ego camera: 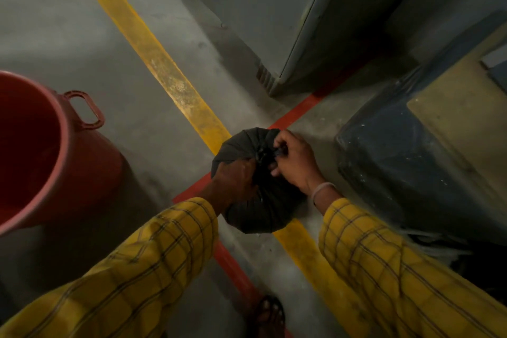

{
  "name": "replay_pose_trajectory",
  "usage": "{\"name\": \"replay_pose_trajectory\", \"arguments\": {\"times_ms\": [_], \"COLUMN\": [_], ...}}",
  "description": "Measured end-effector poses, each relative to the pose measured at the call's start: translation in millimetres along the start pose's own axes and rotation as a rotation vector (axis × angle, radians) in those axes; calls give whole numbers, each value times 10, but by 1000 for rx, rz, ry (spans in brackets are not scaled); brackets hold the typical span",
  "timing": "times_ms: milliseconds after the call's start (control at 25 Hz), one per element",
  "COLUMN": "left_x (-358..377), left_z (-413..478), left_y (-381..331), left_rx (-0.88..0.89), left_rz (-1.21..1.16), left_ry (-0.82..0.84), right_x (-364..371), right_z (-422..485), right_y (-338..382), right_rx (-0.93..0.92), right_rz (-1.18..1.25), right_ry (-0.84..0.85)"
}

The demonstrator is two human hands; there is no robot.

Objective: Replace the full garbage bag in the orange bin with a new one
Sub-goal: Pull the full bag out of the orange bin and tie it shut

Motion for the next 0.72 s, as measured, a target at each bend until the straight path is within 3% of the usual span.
{"name": "replay_pose_trajectory", "arguments": {"times_ms": [160,360,560,720], "left_x": [87,-54,9,-269], "left_z": [17,-56,-169,-204], "left_y": [148,392,760,647], "left_rx": [-40,-154,-377,-302], "left_rz": [-186,-534,-916,-681], "left_ry": [97,-76,-230,-365], "right_x": [175,575,622,636], "right_z": [145,85,77,69], "right_y": [292,313,456,658], "right_rx": [-98,-74,-190,-404], "right_rz": [95,156,-188,-190], "right_ry": [-42,150,73,13]}}
Point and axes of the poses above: each hand's wrist, its own z-axis towards the middle knuckle, its own x-axis out of the palm, y = z × x, the point moved 9 cm from there along z, towards the middle knuckle, and after that the axes turned 10 degrees about -x, right-handed, at the moved point
